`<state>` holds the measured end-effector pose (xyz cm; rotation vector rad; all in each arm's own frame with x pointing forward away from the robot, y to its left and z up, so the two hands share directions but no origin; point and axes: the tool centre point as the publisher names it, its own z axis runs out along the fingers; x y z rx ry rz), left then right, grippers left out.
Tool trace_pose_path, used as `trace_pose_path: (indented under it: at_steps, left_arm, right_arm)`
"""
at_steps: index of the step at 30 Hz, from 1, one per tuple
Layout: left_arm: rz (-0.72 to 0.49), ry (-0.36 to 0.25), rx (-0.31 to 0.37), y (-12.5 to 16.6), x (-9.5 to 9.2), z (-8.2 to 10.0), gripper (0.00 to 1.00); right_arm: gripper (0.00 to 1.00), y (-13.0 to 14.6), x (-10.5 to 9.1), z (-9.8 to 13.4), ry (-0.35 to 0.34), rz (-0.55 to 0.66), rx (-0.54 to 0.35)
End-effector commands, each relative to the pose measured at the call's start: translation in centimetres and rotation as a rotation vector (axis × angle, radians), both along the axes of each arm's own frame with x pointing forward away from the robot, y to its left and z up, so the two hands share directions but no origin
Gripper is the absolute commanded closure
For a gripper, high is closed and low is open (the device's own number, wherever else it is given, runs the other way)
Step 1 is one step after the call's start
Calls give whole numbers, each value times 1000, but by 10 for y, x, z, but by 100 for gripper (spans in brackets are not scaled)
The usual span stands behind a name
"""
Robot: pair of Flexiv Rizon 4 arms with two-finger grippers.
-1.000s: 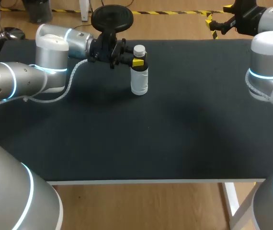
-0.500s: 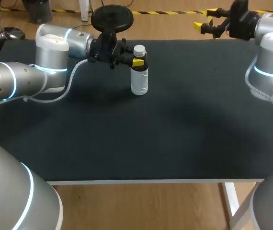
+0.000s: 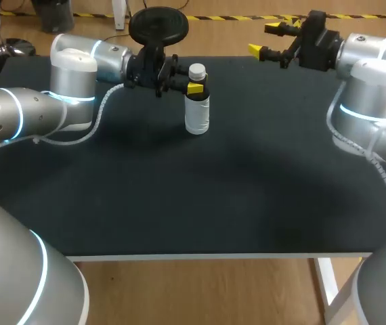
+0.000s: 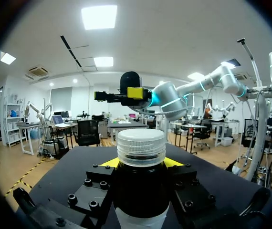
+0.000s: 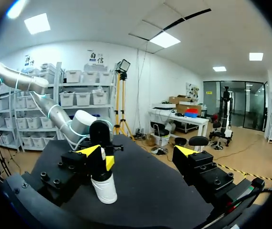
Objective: Unscrew the bottle cap
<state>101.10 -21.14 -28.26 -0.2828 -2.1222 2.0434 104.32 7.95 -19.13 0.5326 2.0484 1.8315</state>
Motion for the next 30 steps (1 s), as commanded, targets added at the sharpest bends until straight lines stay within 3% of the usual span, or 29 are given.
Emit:
trace_pose_path:
  at_steps: [1,12,30]
  left_arm:
    - [1,0,2,0,0,1,100]
    - [1,0,2,0,0,1,100]
    - [1,0,2,0,0,1,100]
  right_arm:
    - [0,11,-3,-6,22,39,-11]
    - [0,39,-19,-21,59,113,-13]
    - [0,40,-18,-22,59,114,-17]
